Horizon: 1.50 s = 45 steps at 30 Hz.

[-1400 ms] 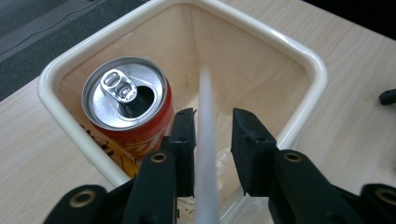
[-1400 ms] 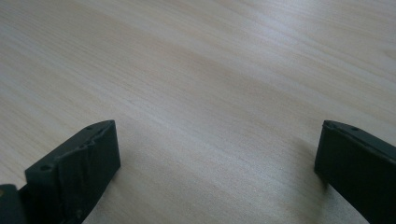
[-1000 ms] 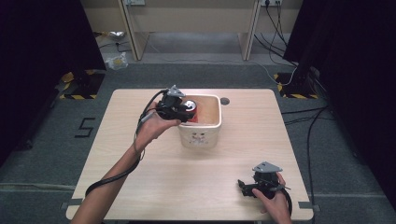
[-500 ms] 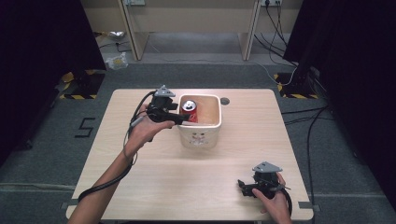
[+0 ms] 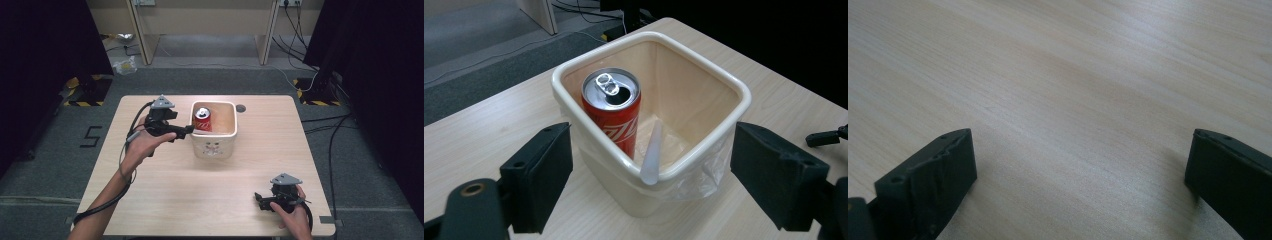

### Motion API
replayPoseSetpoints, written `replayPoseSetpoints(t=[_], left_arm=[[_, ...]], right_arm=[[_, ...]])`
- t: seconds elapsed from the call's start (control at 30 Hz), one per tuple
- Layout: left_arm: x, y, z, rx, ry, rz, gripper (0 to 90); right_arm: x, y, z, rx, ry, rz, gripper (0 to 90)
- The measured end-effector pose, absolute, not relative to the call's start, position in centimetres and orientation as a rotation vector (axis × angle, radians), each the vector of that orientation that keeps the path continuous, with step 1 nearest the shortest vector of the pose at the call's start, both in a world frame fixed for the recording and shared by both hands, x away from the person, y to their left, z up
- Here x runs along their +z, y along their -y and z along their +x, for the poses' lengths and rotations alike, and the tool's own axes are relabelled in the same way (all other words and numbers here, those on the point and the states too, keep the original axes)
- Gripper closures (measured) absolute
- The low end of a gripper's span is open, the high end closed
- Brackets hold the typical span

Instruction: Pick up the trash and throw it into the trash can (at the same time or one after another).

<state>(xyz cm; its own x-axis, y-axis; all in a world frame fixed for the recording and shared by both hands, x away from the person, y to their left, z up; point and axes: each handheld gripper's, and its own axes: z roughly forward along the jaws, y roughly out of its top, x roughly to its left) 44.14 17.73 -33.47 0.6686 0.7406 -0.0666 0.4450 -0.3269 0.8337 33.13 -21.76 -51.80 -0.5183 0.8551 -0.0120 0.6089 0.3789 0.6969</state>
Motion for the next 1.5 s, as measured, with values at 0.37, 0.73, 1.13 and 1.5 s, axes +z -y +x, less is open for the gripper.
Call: replayPoseSetpoints(t=[0.37,0.73,1.13,1.5], left_arm=[[-34.2,-19.7,42.7,0.421,-0.931,1.946,16.6],[-35.3,-21.4,41.3,0.428,-0.931,1.909,16.7],[-38.9,-22.5,40.5,0.409,-0.954,1.885,16.6],[-42.1,-22.7,39.7,0.402,-0.963,1.875,16.6]], right_arm=[[-51.8,21.8,33.1,0.913,-2.273,1.273,0.4],[-51.8,21.8,33.1,0.912,-2.274,1.270,0.4],[-51.8,21.7,33.1,0.910,-2.274,1.277,0.4],[-51.8,21.7,33.1,0.910,-2.272,1.277,0.4]])
